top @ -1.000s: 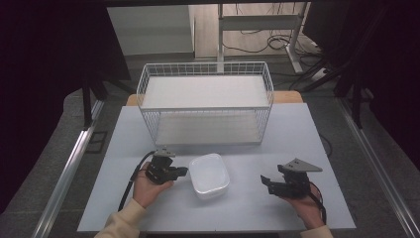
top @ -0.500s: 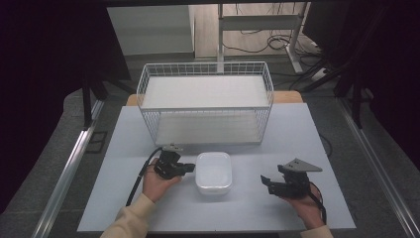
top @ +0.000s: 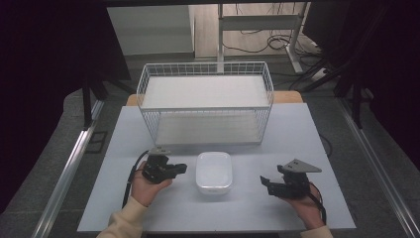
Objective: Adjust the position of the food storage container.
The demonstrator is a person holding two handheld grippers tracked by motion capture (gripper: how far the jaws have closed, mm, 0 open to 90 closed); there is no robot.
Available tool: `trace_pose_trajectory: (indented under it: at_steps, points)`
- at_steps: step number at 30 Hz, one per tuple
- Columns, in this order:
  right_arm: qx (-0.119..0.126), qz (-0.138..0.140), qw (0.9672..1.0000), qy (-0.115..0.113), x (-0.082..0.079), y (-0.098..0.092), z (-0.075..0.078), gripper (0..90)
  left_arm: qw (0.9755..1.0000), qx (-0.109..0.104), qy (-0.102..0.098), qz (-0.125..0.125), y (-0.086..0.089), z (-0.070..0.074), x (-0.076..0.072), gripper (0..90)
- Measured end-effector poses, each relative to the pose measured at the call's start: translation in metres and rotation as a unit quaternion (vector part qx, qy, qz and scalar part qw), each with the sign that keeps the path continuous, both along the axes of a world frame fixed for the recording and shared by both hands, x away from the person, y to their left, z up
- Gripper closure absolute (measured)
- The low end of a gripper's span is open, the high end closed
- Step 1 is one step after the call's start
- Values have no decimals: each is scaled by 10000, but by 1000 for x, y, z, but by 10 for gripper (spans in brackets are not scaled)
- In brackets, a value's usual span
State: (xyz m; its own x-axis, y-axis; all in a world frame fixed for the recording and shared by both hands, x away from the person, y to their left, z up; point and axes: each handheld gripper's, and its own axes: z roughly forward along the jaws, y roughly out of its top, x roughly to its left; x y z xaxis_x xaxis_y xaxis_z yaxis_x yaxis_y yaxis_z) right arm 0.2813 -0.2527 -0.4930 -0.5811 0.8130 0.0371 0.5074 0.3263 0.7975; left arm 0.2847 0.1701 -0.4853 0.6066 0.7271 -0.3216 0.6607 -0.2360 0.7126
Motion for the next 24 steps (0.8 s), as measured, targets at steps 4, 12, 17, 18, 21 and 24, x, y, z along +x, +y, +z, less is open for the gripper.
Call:
trace_pose_trajectory:
  at_steps: [4,12,17,18,21,24]
  points:
    - [6,116,9999,0,-1,2,0,228,9991,114,-97,403,8,2,-10,557]
    - [70,290,9994,-183,-2,3,1,218,9990,61,-84,440,12,5,-11,363]
    - [54,349,9992,-185,-3,4,1,213,9987,200,-163,439,11,7,-13,338]
    - [61,350,9992,-181,-3,4,1,212,9987,197,-161,452,11,7,-13,335]
    - [78,353,9992,-180,-3,5,2,208,9986,167,-153,485,13,7,-12,332]
    - [183,285,9993,-150,-2,5,2,202,9986,175,-128,483,14,7,-12,332]
